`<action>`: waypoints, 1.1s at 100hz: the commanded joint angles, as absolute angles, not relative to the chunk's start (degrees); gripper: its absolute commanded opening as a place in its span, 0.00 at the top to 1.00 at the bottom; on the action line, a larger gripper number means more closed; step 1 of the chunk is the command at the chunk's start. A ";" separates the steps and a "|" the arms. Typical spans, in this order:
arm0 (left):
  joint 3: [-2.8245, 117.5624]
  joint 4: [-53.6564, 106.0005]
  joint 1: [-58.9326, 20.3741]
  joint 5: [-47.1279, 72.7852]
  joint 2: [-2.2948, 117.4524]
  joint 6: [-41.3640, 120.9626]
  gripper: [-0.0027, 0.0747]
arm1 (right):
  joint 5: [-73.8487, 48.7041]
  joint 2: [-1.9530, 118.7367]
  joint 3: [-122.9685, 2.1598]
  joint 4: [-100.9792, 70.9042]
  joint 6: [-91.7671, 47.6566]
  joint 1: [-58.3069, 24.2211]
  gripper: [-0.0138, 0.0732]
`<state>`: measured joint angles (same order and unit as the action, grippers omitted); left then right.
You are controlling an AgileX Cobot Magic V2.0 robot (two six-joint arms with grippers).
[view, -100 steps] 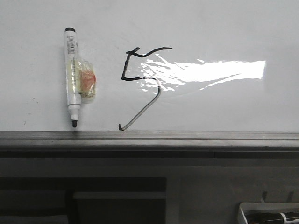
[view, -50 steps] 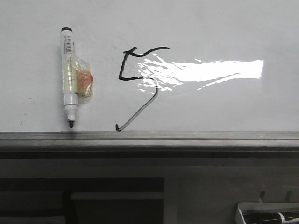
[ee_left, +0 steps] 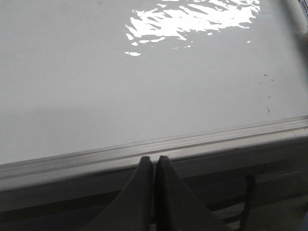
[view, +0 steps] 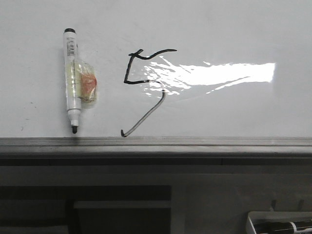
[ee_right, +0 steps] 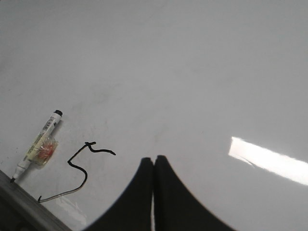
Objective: Write number 5 on whiteboard
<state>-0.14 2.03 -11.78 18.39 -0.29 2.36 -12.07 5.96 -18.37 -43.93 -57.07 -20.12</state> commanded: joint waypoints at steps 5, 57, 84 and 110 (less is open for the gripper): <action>-1.11 2.66 -11.62 13.63 -1.94 1.86 0.99 | -5.66 6.40 -18.57 -43.25 -57.06 -19.79 0.91; -1.11 2.66 -11.62 13.63 -1.94 1.86 0.99 | -5.80 4.64 2.12 5.78 8.20 -3.86 0.91; -1.11 2.82 -11.62 13.64 -1.94 1.86 0.99 | -18.14 -1.43 2.11 6.25 8.07 -3.22 0.91; -1.11 2.93 -11.62 13.64 -1.94 1.86 0.99 | -18.14 -1.58 2.11 6.25 8.07 -3.22 0.91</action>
<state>-0.14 2.24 -11.78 18.25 -0.38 2.36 -18.76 -0.66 0.83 5.24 8.01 -3.48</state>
